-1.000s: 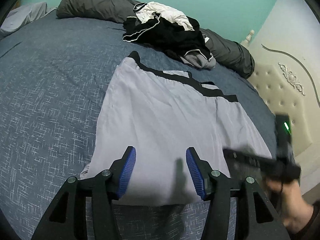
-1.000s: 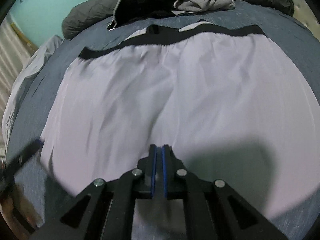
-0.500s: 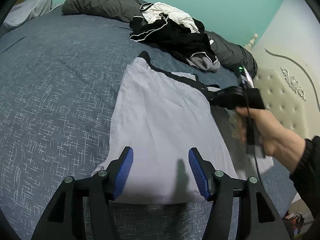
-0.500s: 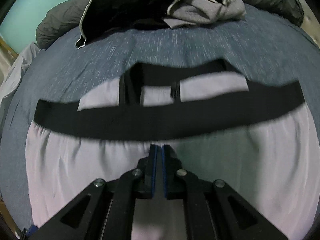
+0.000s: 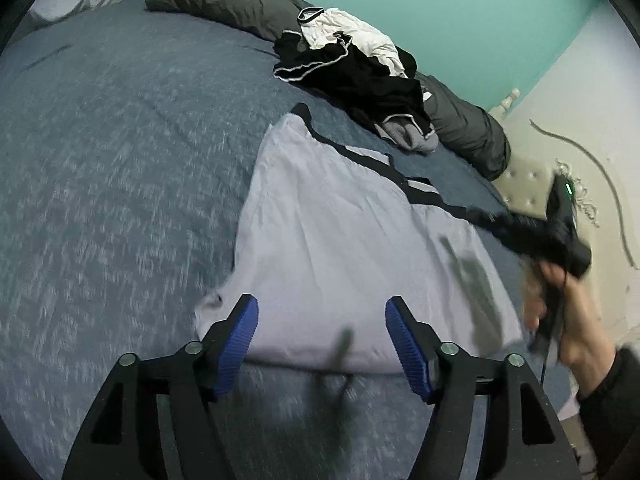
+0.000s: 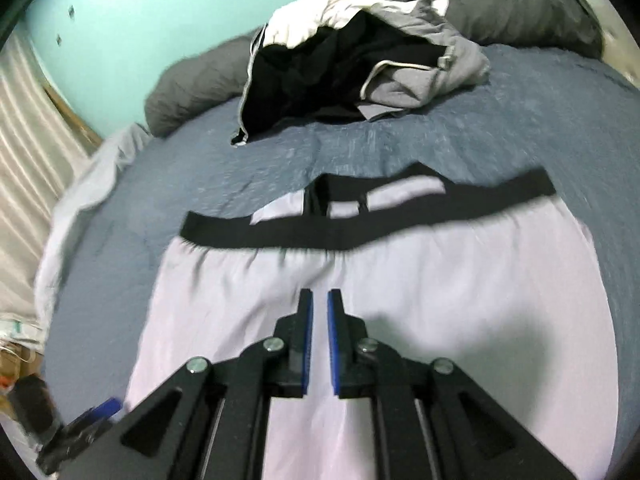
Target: Fold clothes
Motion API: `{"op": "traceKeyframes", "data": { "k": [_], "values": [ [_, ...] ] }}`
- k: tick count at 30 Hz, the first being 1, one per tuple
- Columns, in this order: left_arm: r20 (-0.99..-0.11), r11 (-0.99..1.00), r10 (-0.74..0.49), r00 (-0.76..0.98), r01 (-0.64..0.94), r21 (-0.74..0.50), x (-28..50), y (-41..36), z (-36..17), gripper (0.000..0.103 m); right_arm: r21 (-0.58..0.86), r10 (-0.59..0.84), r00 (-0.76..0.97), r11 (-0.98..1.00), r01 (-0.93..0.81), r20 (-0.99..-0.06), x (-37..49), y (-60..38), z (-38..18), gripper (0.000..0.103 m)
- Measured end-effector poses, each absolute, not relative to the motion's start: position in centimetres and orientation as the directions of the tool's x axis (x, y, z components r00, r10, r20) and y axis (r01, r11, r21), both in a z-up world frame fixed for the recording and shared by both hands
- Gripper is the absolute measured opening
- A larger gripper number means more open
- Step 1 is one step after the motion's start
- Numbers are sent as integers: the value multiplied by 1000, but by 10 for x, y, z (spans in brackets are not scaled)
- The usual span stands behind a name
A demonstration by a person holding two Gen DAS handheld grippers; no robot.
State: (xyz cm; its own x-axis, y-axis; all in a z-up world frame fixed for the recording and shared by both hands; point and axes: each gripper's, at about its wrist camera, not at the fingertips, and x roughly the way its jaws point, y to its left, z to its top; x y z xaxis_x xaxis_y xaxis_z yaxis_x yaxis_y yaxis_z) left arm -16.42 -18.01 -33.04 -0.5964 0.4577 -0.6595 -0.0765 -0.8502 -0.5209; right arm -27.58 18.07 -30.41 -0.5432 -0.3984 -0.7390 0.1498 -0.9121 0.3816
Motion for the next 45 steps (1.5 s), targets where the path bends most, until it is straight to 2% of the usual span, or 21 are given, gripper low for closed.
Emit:
{"op": "traceKeyframes", "data": {
  "k": [6, 10, 13, 21, 27, 30, 35, 40, 45],
  "values": [
    [-697, -841, 457, -552, -13, -541, -145, -176, -345, 73, 420, -383, -560, -905, 67, -735, -208, 227, -310, 7],
    [-722, -844, 449, -527, 15, -536, -138, -171, -358, 74, 414, -364, -570, -909, 46, -737, -180, 244, -321, 11],
    [-705, -800, 482, -520, 67, -596, -132, -176, -372, 74, 406, -353, -576, -913, 40, -737, -161, 254, -329, 13],
    [-688, -778, 451, -568, 127, -615, -142, -184, -380, 74, 418, -401, -558, -902, 105, -727, -135, 254, -347, 15],
    [-695, -788, 429, -577, 137, -600, -152, -184, -378, 74, 442, -493, -503, -868, 227, -710, -140, 204, -341, 15],
    [-699, -797, 423, -577, 130, -589, -152, -183, -377, 74, 395, -476, -454, -879, 267, -753, -146, 171, -349, 15],
    [-700, -803, 425, -574, 117, -584, -150, -183, -375, 74, 340, -405, -371, -912, 229, -836, -150, 151, -385, 13],
    [-695, -806, 424, -581, 108, -582, -152, -184, -371, 74, 284, -363, -336, -922, 262, -869, -136, 145, -383, 13],
    [-692, -801, 421, -587, 119, -587, -150, -187, -371, 74, 286, -368, -391, -924, 252, -843, -144, 145, -366, 13]
  ]
}}
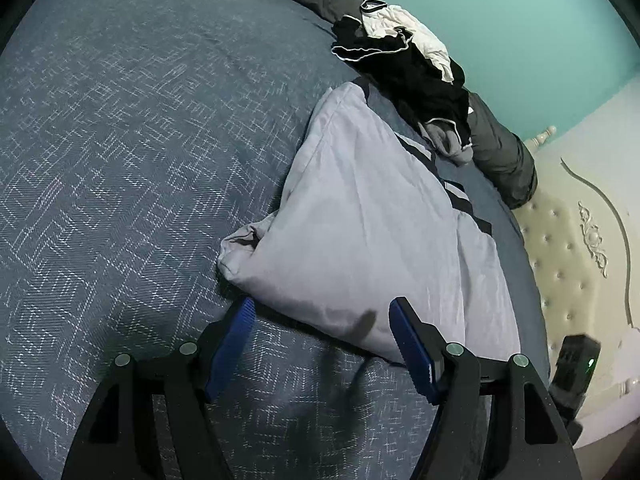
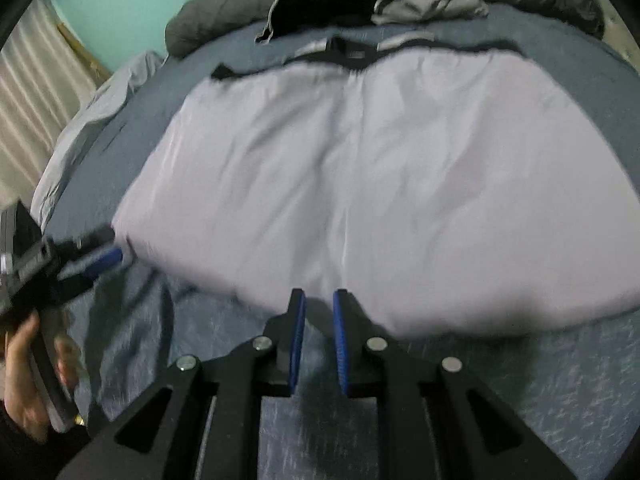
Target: Fold clothes
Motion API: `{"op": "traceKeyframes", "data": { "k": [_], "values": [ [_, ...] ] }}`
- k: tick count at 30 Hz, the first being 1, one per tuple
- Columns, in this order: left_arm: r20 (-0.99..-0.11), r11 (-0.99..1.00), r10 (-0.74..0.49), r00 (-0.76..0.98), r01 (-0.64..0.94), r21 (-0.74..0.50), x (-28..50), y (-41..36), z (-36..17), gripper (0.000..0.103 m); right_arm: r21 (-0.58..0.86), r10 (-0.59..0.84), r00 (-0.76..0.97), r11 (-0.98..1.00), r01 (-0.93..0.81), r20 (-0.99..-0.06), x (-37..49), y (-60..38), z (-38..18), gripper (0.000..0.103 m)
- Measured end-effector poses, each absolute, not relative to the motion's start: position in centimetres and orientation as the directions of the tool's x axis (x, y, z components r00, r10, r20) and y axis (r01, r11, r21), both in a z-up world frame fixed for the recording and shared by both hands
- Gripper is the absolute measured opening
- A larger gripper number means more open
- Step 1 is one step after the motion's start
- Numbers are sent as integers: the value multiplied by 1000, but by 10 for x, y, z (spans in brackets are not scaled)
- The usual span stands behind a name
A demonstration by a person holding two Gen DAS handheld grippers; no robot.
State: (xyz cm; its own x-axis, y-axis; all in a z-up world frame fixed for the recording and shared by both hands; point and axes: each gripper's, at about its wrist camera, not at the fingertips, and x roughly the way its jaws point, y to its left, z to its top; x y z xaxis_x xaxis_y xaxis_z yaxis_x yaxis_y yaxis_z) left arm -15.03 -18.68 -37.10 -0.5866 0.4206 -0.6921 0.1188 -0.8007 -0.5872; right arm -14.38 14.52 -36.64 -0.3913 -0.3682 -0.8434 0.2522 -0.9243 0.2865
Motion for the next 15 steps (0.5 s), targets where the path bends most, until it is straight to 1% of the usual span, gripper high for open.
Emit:
{"op": "traceKeyframes", "data": {
  "k": [3, 6, 10, 15],
  "values": [
    [-695, -794, 418, -585, 136, -592, -149, -190, -373, 74, 292, -373, -340, -919, 266, -863, -148, 140, -377, 13],
    [-692, -777, 435, -576, 148, -612, -147, -192, -376, 74, 330, -401, -320, -909, 253, -859, -138, 148, -383, 13],
    [-704, -783, 439, -559, 147, -605, -150, -186, -381, 74, 381, -442, -377, -896, 228, -814, -125, 174, -369, 14],
    [-690, -767, 434, -579, 164, -620, -158, -190, -388, 74, 368, -406, -485, -913, 177, -774, -119, 228, -341, 16]
  ]
}}
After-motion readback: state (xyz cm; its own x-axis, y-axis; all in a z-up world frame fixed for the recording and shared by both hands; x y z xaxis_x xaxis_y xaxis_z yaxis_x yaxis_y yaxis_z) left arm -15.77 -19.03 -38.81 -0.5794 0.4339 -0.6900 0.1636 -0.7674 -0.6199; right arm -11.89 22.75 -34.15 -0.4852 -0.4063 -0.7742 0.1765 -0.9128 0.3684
